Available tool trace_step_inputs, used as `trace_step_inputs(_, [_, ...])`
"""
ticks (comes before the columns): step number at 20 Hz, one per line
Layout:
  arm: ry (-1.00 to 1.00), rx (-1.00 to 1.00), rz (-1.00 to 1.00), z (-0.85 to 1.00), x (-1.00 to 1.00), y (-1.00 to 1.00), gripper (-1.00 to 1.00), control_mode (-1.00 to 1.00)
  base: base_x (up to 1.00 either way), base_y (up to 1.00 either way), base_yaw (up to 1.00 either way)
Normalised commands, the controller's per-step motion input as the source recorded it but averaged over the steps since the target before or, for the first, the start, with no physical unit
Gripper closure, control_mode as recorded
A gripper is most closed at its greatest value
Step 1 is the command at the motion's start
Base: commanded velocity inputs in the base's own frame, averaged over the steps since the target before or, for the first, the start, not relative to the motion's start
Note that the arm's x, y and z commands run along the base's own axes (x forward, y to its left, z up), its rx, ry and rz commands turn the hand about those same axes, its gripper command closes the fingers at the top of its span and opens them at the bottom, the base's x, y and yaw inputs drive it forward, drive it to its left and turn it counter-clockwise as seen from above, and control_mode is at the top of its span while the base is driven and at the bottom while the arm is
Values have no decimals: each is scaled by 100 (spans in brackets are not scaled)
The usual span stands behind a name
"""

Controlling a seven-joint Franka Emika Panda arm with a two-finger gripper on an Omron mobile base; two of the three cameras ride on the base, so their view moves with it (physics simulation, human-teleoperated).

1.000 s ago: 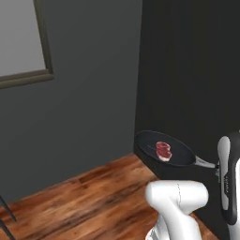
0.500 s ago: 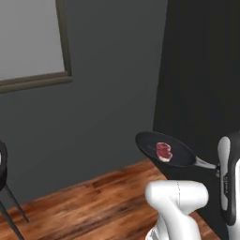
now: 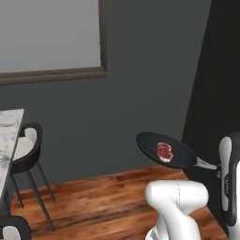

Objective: Pick up the pan with the steak in it and place it on the dining table. Then place the steak on the plate.

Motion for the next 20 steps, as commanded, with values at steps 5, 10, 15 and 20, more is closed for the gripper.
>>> trace_step_inputs(5, [0, 0, 0, 0, 0, 0, 100, 100, -22, 19, 41])
trace_step_inputs(10, [0, 0, 0, 0, 0, 0, 100, 100, -16, 25, 42])
trace_step_inputs(15, [0, 0, 0, 0, 0, 0, 100, 100, -16, 16, 44])
trace_step_inputs(20, [0, 0, 0, 0, 0, 0, 100, 100, -16, 12, 42])
